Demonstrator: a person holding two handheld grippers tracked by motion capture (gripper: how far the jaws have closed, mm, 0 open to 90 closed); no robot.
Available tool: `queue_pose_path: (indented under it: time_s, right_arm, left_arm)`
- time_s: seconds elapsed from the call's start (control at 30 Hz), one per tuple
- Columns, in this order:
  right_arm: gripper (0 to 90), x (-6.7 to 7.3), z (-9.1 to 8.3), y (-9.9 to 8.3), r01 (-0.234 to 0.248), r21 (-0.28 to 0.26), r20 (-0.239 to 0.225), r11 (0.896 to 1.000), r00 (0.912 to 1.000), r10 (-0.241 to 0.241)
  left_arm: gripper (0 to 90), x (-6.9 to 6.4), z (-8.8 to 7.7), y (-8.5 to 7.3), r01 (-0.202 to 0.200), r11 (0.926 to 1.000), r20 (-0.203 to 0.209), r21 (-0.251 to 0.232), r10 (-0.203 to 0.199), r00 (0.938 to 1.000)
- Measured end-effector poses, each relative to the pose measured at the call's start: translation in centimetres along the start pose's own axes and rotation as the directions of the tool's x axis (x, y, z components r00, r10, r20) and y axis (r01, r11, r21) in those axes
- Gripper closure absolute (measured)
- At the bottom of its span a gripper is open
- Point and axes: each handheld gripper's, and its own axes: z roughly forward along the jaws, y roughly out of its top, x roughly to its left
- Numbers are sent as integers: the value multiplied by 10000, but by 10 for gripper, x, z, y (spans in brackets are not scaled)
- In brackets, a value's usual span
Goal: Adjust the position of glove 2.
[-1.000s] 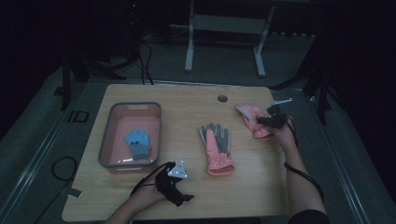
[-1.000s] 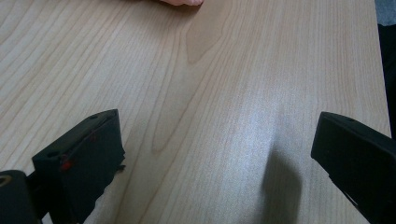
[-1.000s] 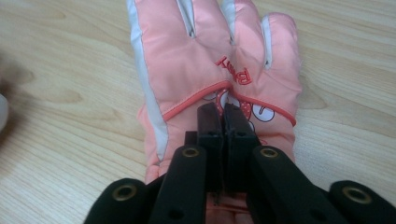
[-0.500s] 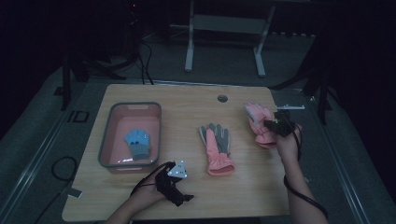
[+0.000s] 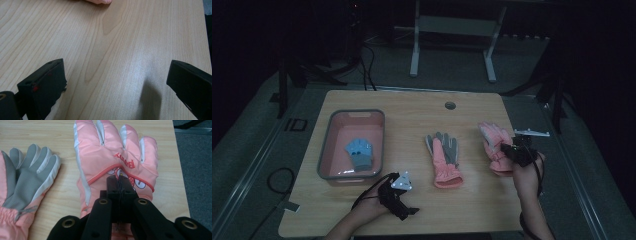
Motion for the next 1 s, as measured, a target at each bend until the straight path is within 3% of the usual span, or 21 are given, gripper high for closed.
queue_pose_path:
  time_s: [0.13, 0.27, 0.6, 0.77, 0.9, 1.0]
  right_arm:
    - [888, 5, -5, -11, -457, -115, 16, 9989, 9990, 457]
    - [888, 9, 2, -24, -936, -152, 100, 9955, 9955, 937]
    - [863, 14, 41, -47, -989, 615, 459, 9932, 9943, 962]
    - [804, 13, 39, -46, -635, 700, 279, 9955, 9977, 617]
    - [704, 8, 26, -38, 398, 574, -135, 9976, 9991, -391]
    - [673, -4, 19, -27, 1328, 602, -261, 9893, 9910, -1314]
  left_arm:
    - [25, -1, 0, 0, -49, 10000, -9, 33, 49, 10000]
    - [25, -2, 0, 0, -89, 10000, -15, 28, 89, 10000]
    - [25, -3, 0, -1, -74, 10000, -9, 34, 75, 10000]
    - [25, -3, 0, -1, -104, 9999, -1, 61, 104, 9999]
    - [25, -3, 0, -1, -129, 9999, -1, 64, 129, 9999]
    - [25, -3, 1, -1, -162, 9998, -8, 101, 162, 9999]
